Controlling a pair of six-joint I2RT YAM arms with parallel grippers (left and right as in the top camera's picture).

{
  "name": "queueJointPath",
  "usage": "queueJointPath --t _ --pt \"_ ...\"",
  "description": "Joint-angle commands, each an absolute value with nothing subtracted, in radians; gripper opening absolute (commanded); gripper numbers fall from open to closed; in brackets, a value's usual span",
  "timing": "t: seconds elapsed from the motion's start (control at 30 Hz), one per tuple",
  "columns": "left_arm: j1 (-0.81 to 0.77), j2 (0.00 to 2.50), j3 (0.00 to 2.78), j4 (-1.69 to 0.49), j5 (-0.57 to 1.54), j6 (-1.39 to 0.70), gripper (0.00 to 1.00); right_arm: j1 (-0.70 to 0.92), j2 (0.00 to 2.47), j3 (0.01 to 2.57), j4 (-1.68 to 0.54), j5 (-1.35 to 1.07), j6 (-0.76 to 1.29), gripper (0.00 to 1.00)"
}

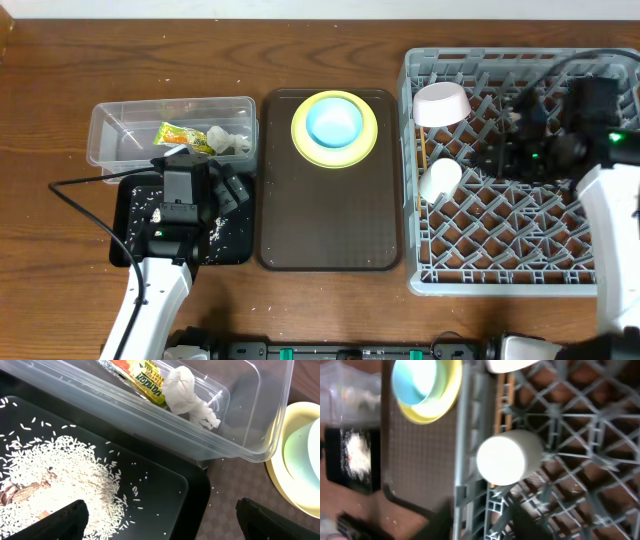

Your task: Sort waste into correct bins and load items into the dishwasher rack

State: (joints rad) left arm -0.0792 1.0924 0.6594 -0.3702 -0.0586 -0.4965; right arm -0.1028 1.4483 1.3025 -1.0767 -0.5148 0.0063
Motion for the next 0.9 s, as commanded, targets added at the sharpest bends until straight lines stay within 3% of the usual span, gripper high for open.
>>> queueJointPath --t 0.0,0.3,0.87 --pt "-0.075 1.094 0.675 -0.374 -0.06 -0.491 0.97 -0.012 1.439 1.312 -1.08 -0.486 0.023 0.99" --pt "-0.075 1.094 0.675 -0.374 -0.06 -0.491 0.97 0.144 1.44 1.312 -1.108 -0.486 0.055 0.99" --pt "-0.075 1.094 0.675 -0.374 -0.06 -0.491 0.97 0.151 1.44 1.312 -1.108 -0.474 0.055 0.99"
